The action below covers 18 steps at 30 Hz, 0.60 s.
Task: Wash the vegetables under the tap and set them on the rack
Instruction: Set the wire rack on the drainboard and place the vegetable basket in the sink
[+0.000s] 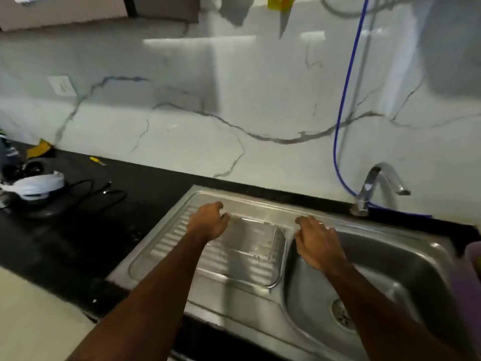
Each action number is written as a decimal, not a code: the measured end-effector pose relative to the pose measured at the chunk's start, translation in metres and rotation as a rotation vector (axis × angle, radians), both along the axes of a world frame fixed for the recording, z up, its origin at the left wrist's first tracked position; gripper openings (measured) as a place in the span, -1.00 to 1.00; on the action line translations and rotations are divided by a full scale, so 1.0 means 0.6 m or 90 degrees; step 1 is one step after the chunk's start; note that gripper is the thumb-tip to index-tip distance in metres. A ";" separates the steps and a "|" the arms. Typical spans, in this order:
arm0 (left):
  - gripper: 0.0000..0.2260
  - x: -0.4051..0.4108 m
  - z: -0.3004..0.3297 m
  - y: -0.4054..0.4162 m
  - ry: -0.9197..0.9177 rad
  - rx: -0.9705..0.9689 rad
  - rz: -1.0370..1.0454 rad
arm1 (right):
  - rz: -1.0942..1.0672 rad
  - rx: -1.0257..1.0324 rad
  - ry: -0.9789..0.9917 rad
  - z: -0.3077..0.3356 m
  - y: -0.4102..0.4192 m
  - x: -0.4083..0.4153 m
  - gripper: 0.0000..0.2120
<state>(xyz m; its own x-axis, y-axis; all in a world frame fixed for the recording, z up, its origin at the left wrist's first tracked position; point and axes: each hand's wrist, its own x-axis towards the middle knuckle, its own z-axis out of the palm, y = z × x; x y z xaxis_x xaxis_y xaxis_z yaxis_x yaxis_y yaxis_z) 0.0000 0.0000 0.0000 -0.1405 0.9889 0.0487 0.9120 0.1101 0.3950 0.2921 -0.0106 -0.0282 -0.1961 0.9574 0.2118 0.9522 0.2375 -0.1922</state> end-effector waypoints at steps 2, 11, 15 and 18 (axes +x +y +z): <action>-0.58 -0.017 -0.031 -0.007 -0.035 -0.001 0.038 | -0.024 -0.075 0.046 -0.032 0.000 -0.014 -0.70; -0.49 -0.099 -0.177 0.013 -0.226 -0.017 0.120 | -0.166 -0.115 0.259 -0.185 0.002 -0.077 -0.69; -0.20 -0.133 -0.224 0.045 -0.365 -0.022 0.129 | -0.205 -0.066 0.334 -0.199 0.006 -0.083 -0.68; -0.47 -0.106 -0.192 0.026 -0.477 -0.034 0.116 | -0.219 -0.077 0.416 -0.207 0.019 -0.086 -0.65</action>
<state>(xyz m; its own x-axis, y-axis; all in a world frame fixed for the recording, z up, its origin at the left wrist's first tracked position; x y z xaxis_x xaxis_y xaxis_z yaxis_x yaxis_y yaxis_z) -0.0638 0.0158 -0.1151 -0.2781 0.9452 -0.1709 0.3683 0.2692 0.8899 0.2405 0.0006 -0.1522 0.2479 0.9661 0.0723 0.6519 -0.1111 -0.7501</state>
